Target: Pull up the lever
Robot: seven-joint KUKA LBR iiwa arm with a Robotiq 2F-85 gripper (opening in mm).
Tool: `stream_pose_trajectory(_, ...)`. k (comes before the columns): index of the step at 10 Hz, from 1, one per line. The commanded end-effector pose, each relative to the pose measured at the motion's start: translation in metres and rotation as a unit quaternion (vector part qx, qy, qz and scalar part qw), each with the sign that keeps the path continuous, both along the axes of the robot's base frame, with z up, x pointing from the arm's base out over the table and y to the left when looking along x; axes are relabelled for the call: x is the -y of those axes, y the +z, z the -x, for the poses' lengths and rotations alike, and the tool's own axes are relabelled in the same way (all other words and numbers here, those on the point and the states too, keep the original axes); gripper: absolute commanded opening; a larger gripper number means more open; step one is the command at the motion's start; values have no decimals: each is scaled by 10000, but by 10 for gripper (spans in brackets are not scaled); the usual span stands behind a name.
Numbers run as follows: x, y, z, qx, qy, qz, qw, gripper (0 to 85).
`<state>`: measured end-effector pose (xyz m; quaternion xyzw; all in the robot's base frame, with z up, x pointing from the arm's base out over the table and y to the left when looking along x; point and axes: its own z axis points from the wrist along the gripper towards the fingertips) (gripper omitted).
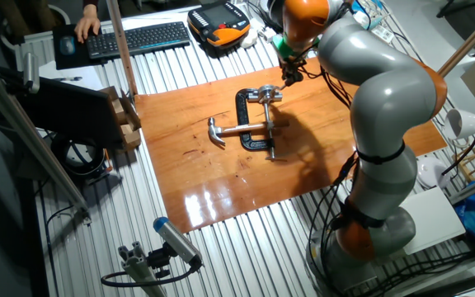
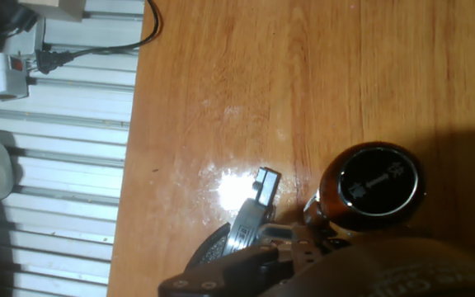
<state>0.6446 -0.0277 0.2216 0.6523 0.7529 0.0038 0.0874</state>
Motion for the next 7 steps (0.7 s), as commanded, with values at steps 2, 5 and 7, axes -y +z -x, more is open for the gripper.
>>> stream_pose_trajectory(2,15,-13,9,-34,41,1,10000,0)
stream_pose_trajectory(5,46,-38,20,7,153,39,9999,0)
stream_pose_trajectory(7,46,-38,20,0,221,34,9998,0)
